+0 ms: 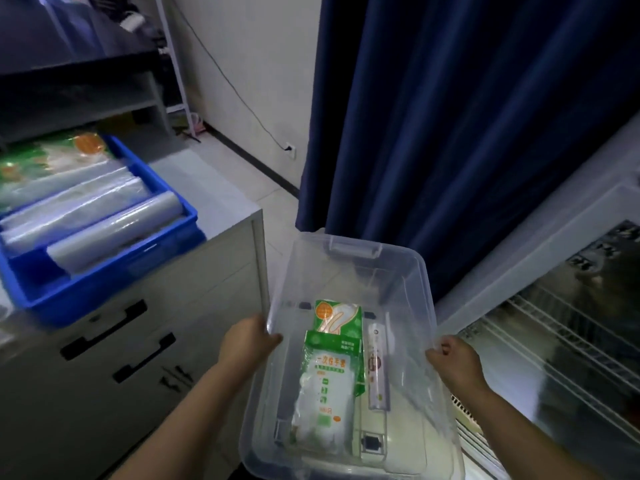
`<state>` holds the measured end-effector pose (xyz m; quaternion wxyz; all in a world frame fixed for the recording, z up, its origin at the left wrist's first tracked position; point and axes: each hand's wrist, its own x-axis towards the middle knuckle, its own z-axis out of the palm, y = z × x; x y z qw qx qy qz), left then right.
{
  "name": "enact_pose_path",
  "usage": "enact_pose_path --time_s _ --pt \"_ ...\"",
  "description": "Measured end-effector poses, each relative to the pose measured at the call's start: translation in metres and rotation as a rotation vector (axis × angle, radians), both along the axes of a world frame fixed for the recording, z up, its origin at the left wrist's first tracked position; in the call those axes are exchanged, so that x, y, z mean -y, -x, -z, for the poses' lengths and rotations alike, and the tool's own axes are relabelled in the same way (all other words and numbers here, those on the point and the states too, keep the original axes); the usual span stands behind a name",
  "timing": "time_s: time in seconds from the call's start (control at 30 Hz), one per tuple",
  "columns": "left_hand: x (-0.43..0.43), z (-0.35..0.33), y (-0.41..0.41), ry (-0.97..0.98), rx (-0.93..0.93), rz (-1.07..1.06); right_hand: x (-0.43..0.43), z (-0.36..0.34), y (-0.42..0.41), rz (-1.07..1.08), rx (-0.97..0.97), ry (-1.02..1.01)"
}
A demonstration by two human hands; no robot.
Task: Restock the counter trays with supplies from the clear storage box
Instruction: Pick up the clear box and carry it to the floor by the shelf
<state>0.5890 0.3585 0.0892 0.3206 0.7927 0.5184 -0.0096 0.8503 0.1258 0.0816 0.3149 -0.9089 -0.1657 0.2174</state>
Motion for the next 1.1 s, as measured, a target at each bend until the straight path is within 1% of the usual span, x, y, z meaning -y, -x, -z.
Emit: enact_pose_path --time_s 0.17,0.37,0.5,0.7,0.87,1.0,1.1 --pt "-0.072 -0.016 -0.051 -0.027 0.062 0.035 -0.062 -0.015 -0.037 0.095 0.018 -0.037" --pt "-0.136 -0.028 -0.113 -0.085 0.109 0.008 -0.125 -0.022 -0.085 0.206 0.020 -0.102" --pt "-0.177 -0.026 -0.158 -0.108 0.108 -0.022 -0.175 -0.017 -0.133 0.217 -0.014 -0.167" --pt "-0.244 -0.016 -0.229 -0.086 0.079 -0.106 -0.267 -0.001 -0.234 0.110 -0.079 -0.179" --pt "-0.291 -0.025 -0.276 -0.104 0.053 -0.242 -0.358 -0.012 -0.310 -0.045 -0.129 -0.207" --pt "-0.319 -0.031 -0.291 -0.167 0.003 -0.365 -0.434 -0.020 -0.343 -0.167 -0.131 -0.237" --pt "-0.342 -0.034 -0.292 -0.167 -0.051 -0.458 -0.488 -0.021 -0.353 -0.272 -0.130 -0.235"
